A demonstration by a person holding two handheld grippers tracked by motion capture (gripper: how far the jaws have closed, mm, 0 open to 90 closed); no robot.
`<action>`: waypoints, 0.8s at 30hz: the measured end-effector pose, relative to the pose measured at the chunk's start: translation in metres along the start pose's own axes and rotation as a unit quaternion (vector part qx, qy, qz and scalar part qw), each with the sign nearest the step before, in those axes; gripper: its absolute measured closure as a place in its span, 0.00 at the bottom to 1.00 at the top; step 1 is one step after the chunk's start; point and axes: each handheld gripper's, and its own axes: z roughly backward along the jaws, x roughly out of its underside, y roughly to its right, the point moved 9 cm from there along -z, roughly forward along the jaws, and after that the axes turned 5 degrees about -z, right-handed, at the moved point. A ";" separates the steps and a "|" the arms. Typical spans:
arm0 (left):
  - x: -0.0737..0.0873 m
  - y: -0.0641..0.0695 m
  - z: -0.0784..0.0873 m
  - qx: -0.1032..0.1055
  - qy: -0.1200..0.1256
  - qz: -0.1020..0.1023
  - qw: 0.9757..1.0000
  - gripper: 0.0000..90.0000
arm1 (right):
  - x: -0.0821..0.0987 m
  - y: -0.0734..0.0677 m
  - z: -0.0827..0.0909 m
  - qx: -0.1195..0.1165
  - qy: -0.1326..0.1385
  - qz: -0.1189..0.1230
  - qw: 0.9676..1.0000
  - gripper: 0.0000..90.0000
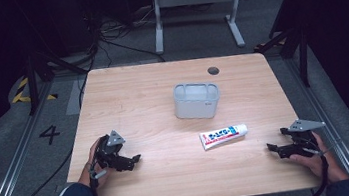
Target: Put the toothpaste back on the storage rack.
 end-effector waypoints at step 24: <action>0.001 0.000 0.001 0.007 0.003 -0.001 1.000 0.00 | -0.002 -0.001 0.003 -0.023 -0.042 0.032 0.998 0.19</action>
